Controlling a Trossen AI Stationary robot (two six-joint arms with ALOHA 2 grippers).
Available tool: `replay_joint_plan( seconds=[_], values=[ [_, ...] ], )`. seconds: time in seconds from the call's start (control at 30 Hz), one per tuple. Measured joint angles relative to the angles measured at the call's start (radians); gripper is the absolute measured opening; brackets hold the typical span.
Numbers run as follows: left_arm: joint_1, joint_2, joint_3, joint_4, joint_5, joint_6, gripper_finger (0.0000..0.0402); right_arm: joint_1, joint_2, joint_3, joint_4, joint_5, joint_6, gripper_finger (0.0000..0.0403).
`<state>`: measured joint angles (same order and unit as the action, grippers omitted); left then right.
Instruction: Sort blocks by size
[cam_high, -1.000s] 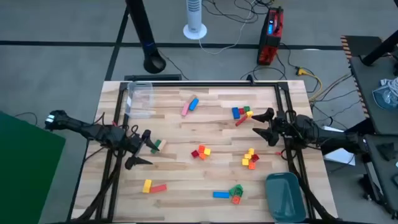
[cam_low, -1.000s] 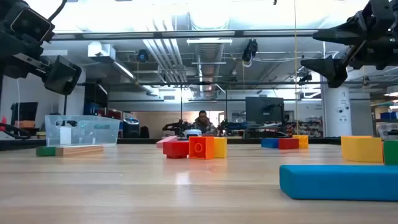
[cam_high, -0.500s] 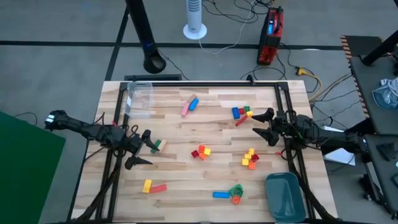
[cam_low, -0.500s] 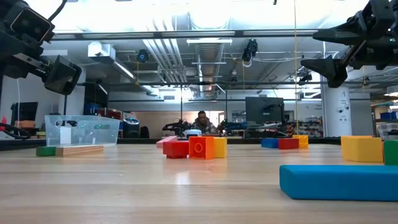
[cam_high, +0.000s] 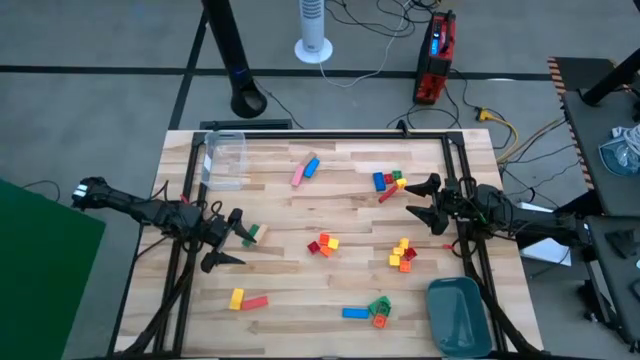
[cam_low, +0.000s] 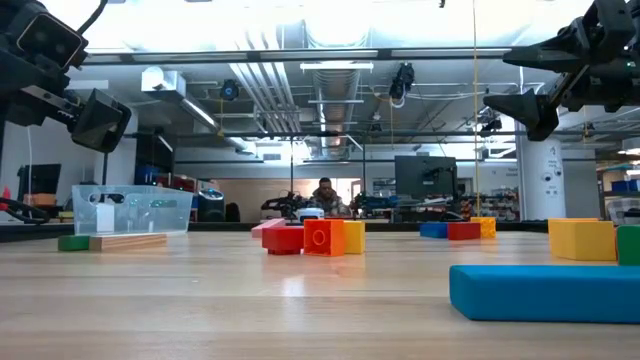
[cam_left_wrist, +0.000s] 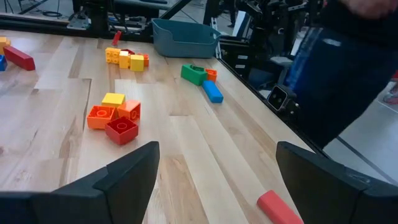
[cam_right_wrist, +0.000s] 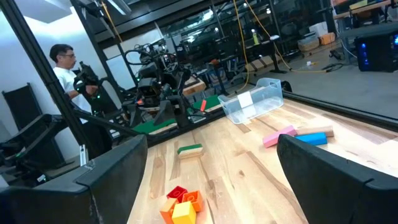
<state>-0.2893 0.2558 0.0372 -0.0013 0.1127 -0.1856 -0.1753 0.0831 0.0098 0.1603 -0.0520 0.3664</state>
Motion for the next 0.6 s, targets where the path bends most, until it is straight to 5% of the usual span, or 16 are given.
replay_joint_plan(
  seconds=[0.6],
  values=[
    [0.0, 0.0, 0.0, 0.0, 0.0, 0.0, 0.0311, 0.0, 0.0, 0.0, 0.004, 0.007, -0.037, 0.035]
  ],
)
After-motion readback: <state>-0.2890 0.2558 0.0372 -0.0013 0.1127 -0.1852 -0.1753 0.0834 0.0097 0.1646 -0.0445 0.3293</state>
